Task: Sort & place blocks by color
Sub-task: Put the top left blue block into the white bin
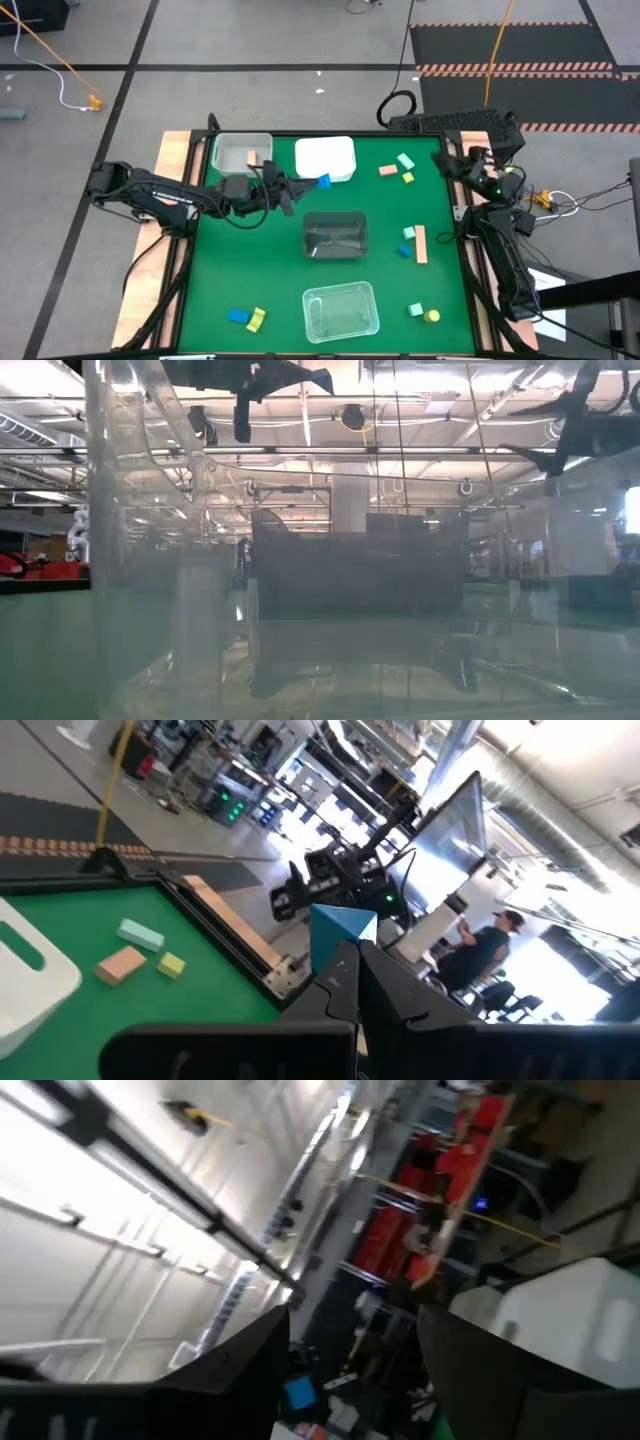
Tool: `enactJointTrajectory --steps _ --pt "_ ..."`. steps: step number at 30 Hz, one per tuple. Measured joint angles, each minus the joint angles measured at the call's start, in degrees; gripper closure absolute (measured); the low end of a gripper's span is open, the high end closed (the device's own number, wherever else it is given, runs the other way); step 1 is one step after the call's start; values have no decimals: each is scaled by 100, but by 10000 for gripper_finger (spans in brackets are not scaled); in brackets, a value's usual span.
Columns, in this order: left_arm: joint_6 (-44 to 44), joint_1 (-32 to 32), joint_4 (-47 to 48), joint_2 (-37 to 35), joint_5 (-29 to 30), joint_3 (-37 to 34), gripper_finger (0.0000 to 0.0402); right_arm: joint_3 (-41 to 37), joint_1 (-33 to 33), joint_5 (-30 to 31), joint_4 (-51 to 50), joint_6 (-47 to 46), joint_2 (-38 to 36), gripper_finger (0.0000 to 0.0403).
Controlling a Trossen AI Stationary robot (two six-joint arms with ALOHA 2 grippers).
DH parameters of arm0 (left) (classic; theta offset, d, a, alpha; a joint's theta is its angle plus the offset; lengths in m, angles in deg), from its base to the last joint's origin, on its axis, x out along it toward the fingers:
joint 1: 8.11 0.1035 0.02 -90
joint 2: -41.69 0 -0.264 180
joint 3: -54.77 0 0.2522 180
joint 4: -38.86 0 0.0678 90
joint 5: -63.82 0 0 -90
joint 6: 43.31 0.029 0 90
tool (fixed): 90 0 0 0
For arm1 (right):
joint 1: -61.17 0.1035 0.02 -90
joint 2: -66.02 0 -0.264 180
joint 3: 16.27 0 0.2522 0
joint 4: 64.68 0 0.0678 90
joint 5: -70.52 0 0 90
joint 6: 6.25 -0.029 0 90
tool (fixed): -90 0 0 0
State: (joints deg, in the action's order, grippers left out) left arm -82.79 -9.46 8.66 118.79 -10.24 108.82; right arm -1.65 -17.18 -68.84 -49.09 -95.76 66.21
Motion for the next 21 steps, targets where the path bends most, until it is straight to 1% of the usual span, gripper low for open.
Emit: enactJointTrajectory --steps 3,5,7,9,13,17,21 --pt "-126 -1 2 0 -75 0 401 145 249 256 665 -267 0 190" --pt "-192 0 2 0 -81 0 401 305 372 344 942 -163 -2 190" --pt "-245 11 2 0 -79 0 401 632 458 481 1055 17 4 190" --pt "-304 15 2 0 -79 0 401 866 499 641 1013 117 29 190" --pt "-448 15 -4 0 -95 0 401 1269 501 585 977 218 205 190" --pt "-564 13 -9 0 -103 0 401 1577 501 583 930 451 553 190" --pt "-569 15 -112 0 -104 0 401 1831 501 554 953 722 1079 190"
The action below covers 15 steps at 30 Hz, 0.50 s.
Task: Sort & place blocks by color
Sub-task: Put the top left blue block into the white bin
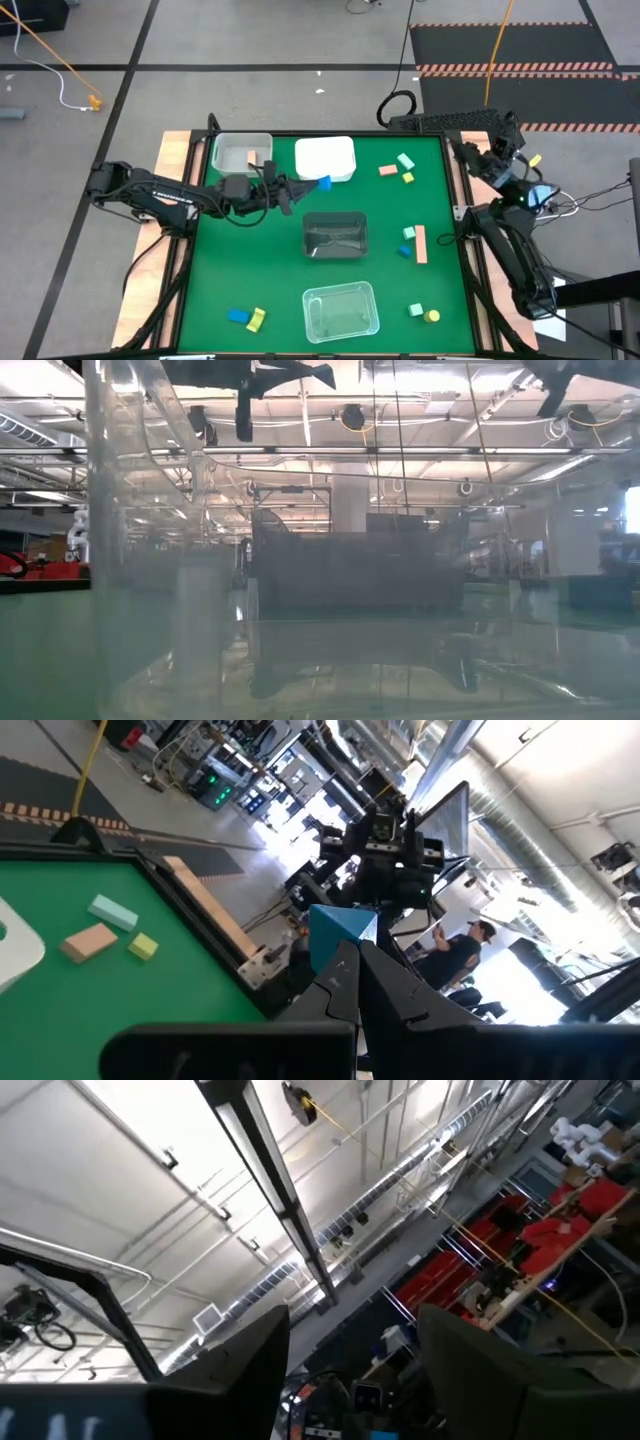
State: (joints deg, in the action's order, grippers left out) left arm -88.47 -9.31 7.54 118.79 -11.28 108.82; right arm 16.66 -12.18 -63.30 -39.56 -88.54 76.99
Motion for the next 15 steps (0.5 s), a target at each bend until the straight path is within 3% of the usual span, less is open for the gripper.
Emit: enactJointTrajectory --steps 3,9,15 --pt "71 0 -20 2 -5 55 401 161 0 -190 -13 138 506 190" --pt "276 0 -4 2 -9 182 401 469 91 -1643 -32 -63 1569 190" --pt "289 0 1 2 -7 238 401 541 1047 -1683 55 -104 2212 190"
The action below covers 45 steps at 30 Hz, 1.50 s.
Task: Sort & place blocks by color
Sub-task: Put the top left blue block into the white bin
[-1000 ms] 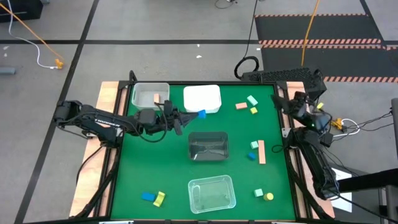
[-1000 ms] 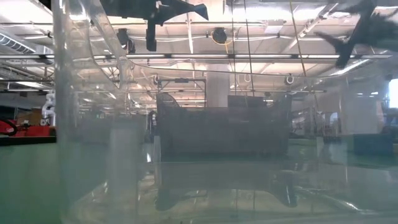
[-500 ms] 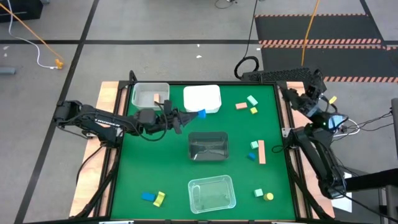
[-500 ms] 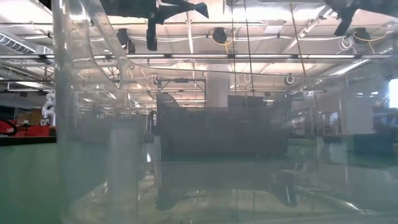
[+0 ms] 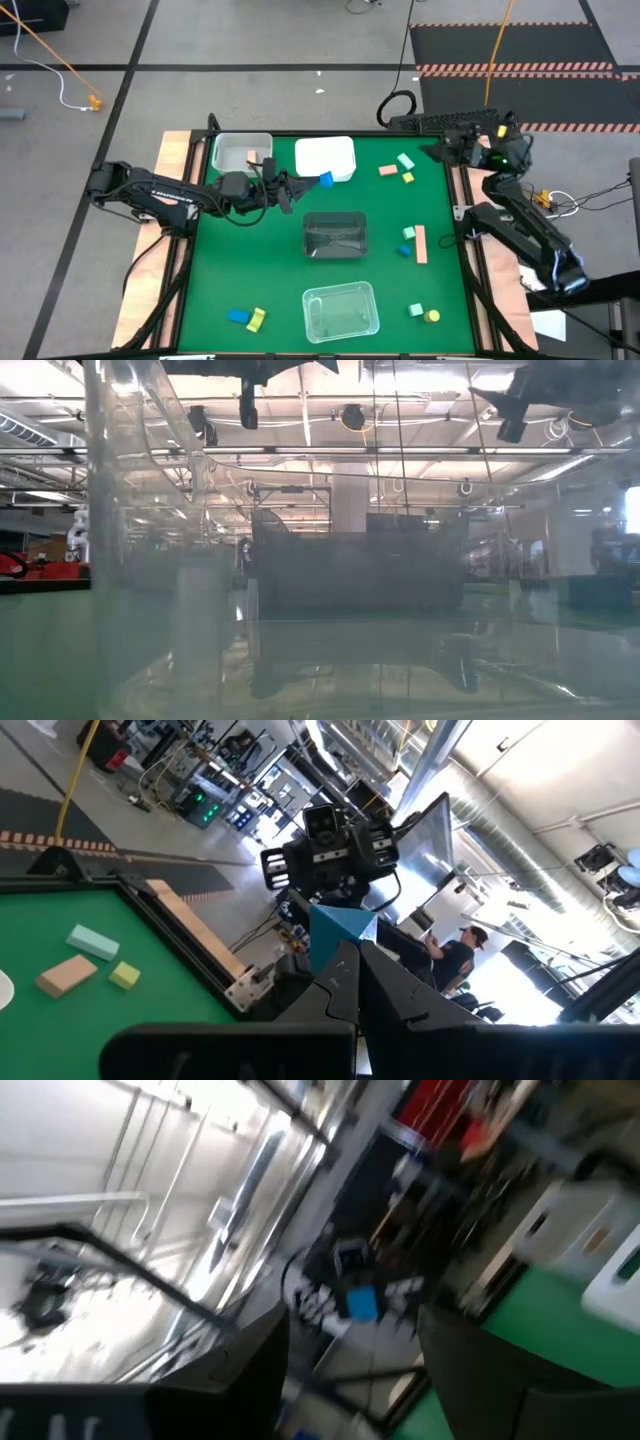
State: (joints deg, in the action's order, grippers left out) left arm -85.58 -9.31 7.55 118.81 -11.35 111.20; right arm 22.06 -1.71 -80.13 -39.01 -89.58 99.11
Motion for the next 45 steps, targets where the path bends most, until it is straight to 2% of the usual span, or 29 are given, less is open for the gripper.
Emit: enactJointTrajectory --steps 9,13,17,22,25,32,37,41,45 --pt "-29 -2 1 0 0 0 401 1 2006 111 293 85 577 190" --pt "-185 -58 1 0 4 0 401 2 2609 767 311 593 709 190" --pt "-277 -196 -2 0 7 0 401 2 2977 1798 301 1579 880 190" --pt "-518 -355 -2 2 126 17 401 2 3378 2978 291 3948 1074 190" --pt "-543 -438 -8 142 158 257 401 48 3661 3590 198 4763 1225 190" --pt "-114 -459 196 741 164 1187 401 893 4322 3680 -838 6137 1810 190" --pt "-268 -359 236 930 167 1457 401 1585 4756 3694 -1746 7296 2187 190" --pt "-639 -290 213 960 166 1497 401 1777 5091 4151 -1920 8172 2419 190" --pt "-1175 -291 393 964 164 1497 401 1799 5389 4867 -1763 9157 2561 190"
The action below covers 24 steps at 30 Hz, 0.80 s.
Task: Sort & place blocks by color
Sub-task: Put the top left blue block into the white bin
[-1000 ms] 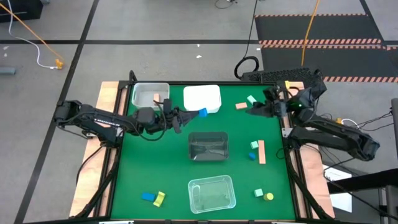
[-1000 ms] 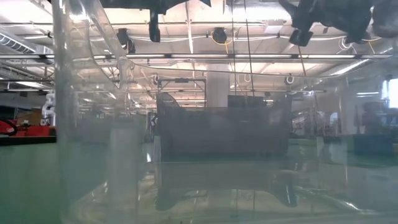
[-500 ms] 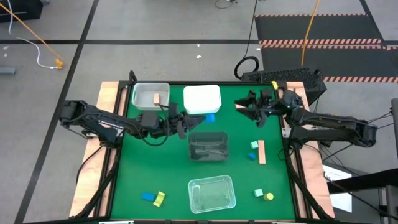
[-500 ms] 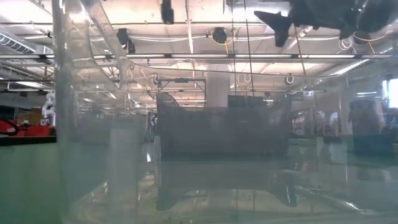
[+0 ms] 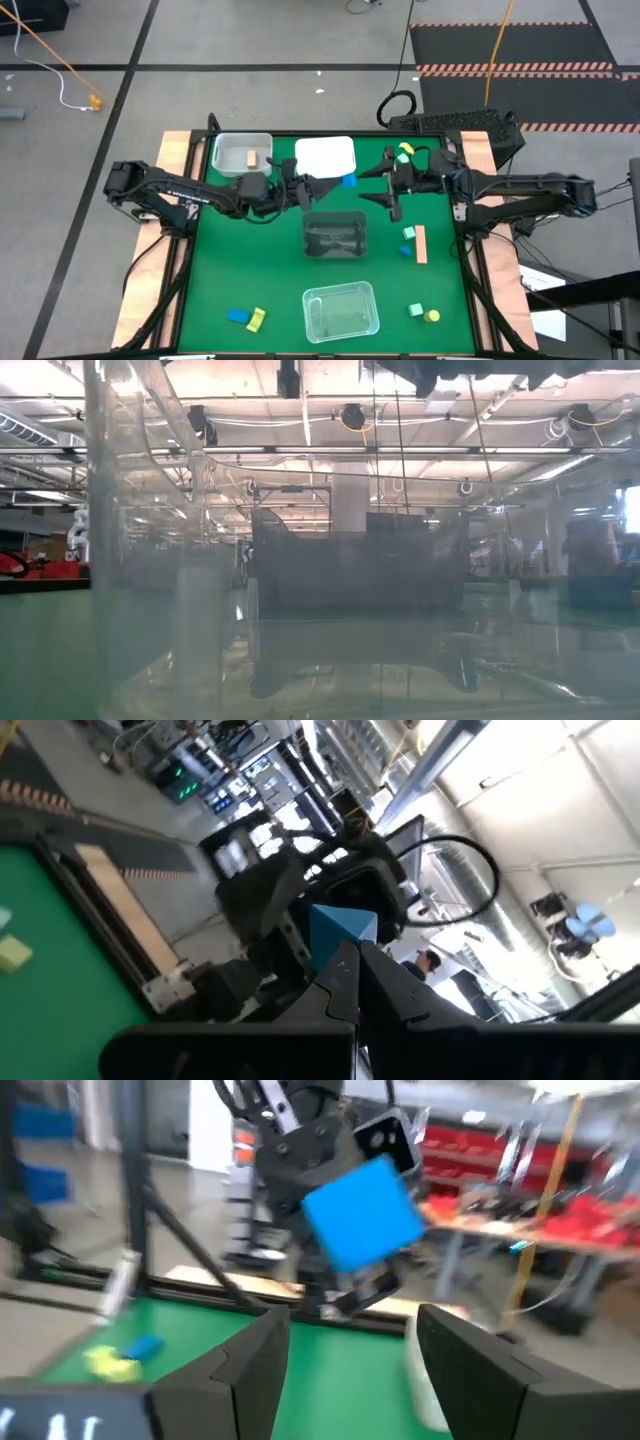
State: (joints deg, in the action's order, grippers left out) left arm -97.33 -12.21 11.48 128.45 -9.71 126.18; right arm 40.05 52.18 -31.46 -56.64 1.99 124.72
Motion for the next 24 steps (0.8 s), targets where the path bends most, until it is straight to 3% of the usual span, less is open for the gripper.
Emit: enactJointTrajectory --steps 3,8,18,24 --pt "-352 -23 270 2 0 0 401 0 181 326 180 513 86 190" --pt "-653 -24 508 21 -7 0 401 -2 363 323 548 791 238 190" --pt "-1112 -23 189 528 -169 -2 401 -4 539 335 917 645 656 193" --pt "-942 -5 -279 590 -249 -2 401 -5 537 340 908 301 780 224"
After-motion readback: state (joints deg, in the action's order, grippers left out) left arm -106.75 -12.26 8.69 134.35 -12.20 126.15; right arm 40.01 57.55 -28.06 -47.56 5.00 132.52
